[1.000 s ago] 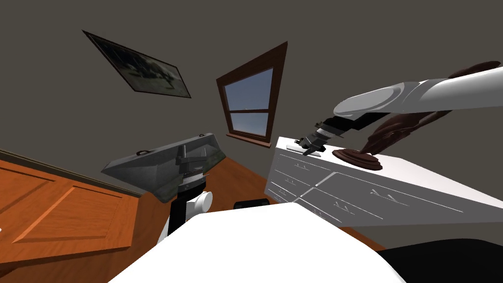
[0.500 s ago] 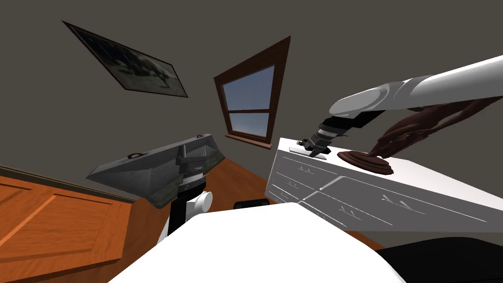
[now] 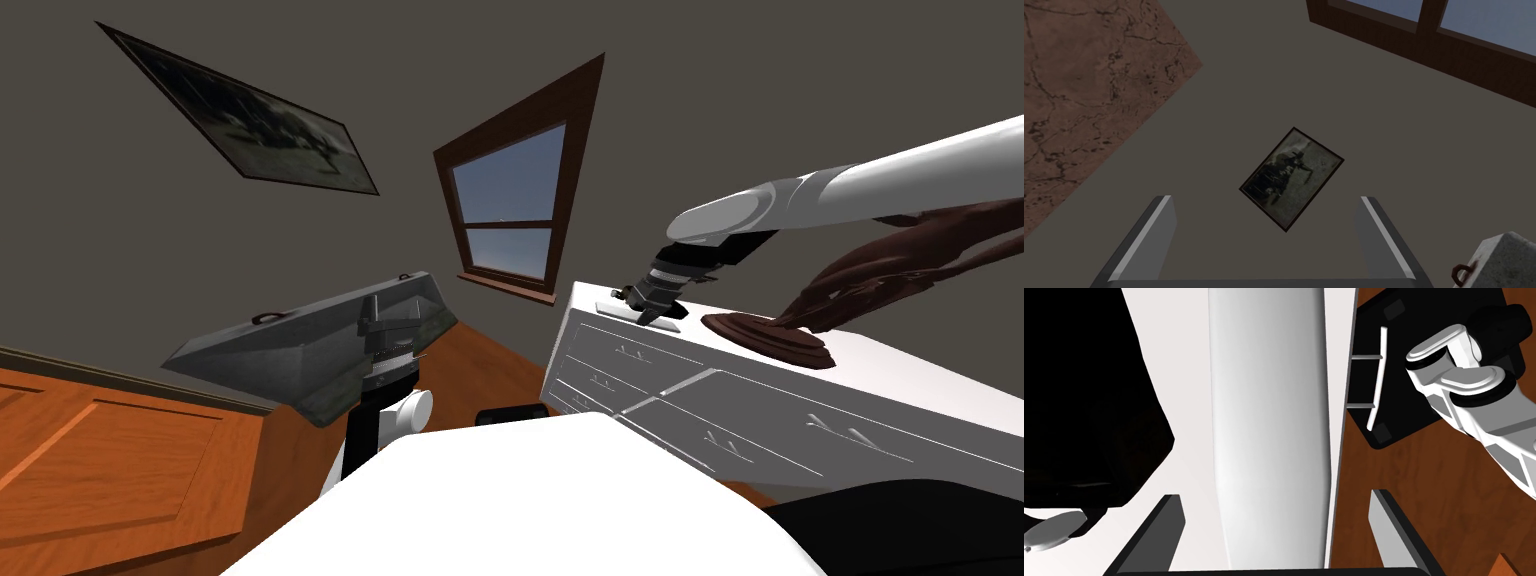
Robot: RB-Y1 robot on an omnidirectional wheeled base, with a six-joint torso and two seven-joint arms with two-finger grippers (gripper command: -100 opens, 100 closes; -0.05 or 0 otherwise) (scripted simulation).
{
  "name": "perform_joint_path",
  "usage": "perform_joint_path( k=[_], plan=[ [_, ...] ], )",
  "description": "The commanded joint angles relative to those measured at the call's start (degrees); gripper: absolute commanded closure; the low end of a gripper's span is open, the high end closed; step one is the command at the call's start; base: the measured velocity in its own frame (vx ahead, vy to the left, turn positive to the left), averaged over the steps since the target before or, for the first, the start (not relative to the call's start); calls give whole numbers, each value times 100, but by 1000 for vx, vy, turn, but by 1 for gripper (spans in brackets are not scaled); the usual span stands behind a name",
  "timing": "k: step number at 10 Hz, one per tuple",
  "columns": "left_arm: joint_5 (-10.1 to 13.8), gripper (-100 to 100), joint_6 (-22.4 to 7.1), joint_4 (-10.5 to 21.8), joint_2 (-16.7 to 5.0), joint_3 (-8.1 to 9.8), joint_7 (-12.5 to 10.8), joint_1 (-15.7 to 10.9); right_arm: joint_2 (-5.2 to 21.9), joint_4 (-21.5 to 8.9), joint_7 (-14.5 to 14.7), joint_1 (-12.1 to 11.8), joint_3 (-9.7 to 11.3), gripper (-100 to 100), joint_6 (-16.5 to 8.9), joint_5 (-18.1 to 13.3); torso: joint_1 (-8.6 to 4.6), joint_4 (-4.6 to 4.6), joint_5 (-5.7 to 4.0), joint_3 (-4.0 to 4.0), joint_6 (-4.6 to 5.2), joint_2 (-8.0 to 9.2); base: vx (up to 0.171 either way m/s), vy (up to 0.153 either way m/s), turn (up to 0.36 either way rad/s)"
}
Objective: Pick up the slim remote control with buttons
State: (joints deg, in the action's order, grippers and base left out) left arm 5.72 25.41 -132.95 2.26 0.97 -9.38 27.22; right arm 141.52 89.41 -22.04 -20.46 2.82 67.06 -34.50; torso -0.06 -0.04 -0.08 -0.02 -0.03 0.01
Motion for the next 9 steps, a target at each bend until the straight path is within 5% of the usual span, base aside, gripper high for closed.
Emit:
perform_joint_path(
  k=[1, 3, 4, 8, 9],
  plan=[
    [0, 0, 0, 0, 0, 0, 0, 0, -67, 43, -15, -115, 23, -100, -184, -54, 0, 0, 0, 0, 0, 0, -24, 18, 68],
    [0, 0, 0, 0, 0, 0, 0, 0, -80, 39, -8, -142, 22, -100, -195, -61, 4, 3, 2, 6, 1, 8, -20, 14, 34],
    [0, 0, 0, 0, 0, 0, 0, 0, -84, 46, -12, -146, 26, 100, -219, -65, 1, 4, 2, 5, 2, 6, 0, 0, 0],
    [0, 0, 0, 0, 0, 0, 0, 0, -83, 43, -12, -145, 26, 100, -218, -65, -1, 2, 1, 3, 2, 3, 0, 0, 0],
    [0, 0, 0, 0, 0, 0, 0, 0, -84, 43, -12, -145, 26, 0, -218, -65, -1, 2, 1, 3, 2, 3, 0, 0, 0]
  ],
)
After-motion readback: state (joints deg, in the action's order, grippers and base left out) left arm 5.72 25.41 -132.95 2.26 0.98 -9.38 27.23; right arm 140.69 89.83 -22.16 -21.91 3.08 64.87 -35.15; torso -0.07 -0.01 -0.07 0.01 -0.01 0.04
